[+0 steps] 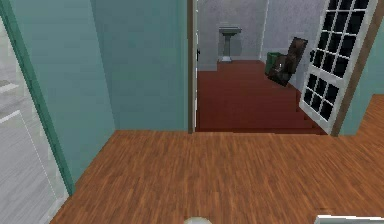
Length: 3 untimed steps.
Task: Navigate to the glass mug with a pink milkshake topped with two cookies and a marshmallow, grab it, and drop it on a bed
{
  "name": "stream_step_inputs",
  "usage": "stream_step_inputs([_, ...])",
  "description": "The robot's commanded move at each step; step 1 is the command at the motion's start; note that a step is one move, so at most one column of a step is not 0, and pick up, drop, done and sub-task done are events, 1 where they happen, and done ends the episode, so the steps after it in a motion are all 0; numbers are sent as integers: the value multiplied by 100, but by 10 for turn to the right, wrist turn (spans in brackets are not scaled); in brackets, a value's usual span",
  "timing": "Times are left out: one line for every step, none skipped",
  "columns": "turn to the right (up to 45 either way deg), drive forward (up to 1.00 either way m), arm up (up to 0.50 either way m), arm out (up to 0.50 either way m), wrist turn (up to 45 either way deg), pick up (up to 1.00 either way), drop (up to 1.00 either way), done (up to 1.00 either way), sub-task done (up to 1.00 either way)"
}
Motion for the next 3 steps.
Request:
stream_step_inputs([0, 0, 0, 48, 0, 0, 0, 0, 0])
stream_step_inputs([0, 0, 0, 0, 450, 0, 0, 0, 0])
stream_step_inputs([0, 0, 0, 0, 450, 0, 0, 0, 0])
